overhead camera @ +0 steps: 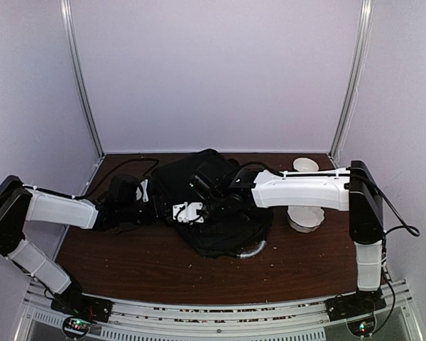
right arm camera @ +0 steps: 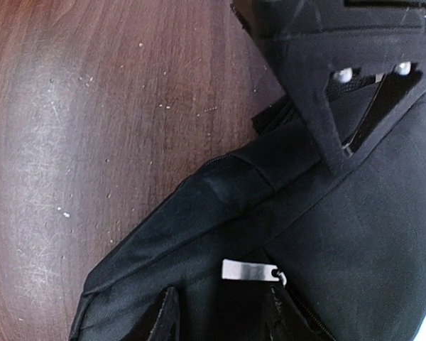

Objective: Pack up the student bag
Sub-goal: Grab the upper front pocket of the student bag.

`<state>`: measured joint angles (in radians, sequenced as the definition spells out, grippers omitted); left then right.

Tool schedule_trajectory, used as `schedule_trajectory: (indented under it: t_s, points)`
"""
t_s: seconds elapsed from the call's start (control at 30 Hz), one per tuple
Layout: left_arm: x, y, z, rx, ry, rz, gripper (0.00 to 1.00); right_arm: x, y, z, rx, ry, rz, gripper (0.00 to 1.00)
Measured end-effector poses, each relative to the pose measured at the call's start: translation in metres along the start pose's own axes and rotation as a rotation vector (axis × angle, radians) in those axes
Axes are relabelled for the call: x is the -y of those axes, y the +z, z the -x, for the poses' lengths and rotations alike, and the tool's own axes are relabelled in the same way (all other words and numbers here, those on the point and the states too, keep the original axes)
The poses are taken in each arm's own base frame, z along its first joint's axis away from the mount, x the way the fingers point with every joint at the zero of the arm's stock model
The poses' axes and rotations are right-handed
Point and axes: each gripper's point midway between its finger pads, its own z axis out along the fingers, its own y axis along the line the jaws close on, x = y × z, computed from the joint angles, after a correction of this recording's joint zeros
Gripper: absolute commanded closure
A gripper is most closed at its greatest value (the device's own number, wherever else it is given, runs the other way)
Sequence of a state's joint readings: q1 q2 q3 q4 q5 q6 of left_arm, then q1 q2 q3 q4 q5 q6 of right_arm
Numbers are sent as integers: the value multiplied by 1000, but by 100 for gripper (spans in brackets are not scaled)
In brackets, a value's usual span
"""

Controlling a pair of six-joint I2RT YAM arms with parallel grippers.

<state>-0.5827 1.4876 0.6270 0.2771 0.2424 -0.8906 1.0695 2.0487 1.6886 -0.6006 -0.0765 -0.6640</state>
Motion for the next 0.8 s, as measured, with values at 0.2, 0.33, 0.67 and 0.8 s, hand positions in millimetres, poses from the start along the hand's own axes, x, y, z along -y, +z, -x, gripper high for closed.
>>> schedule_trajectory:
  t_s: [0.2,0.33,0.67,0.8]
  points:
    - [-1,3,-2,-8,-2,-4,43,8,3,5,6,1,-32,62]
    - [-1,3,-2,-10,-2,-6,43,11,8,6,7,7,-48,64]
    - [-1,3,-3,-13,-2,-8,43,15,18,5,-1,24,-74,77]
    - [-2,4,-4,-16,-3,-7,43,20,17,11,21,51,-102,81]
